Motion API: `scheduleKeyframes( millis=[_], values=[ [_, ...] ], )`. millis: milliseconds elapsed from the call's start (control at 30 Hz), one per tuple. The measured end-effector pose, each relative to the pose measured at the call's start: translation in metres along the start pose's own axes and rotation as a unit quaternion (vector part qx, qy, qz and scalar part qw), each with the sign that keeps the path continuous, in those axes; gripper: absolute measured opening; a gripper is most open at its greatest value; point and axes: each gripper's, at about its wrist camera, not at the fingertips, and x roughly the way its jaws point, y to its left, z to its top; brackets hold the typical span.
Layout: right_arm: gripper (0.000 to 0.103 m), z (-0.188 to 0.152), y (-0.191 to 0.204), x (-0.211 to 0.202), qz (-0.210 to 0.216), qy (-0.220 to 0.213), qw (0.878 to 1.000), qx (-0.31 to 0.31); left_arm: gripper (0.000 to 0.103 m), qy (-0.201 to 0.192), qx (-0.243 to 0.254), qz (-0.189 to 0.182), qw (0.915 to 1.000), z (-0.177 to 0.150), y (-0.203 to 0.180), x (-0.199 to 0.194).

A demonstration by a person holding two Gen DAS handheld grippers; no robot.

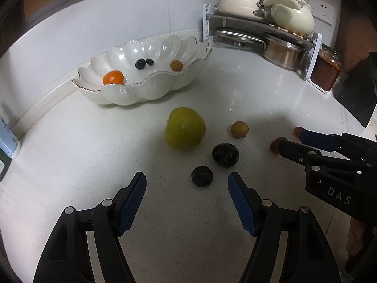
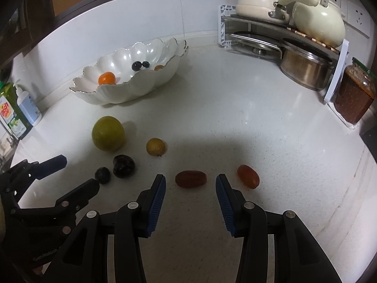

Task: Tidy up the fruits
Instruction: 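Move both open grippers back from the bowl toward the fruits on the counter, then grasp a dark plum with the left gripper while the right gripper grasps the reddish-brown date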

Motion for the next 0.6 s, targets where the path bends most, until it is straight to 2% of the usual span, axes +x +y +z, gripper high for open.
scheduleKeyframes(
  millis=[267,600],
  values=[
    [0.046,0.001,-0.001,0.01,-0.002,0.0,1.0,-0.004,0.068,0.007,0.002,0.0,1.0,-0.002,-0.005,0.012],
    [0.046,0.001,0.0,0.018,0.006,0.005,1.0,-0.013,0.053,0.013,-0.011,-0.004,0.9998,0.0,-0.007,0.019]
  ],
)
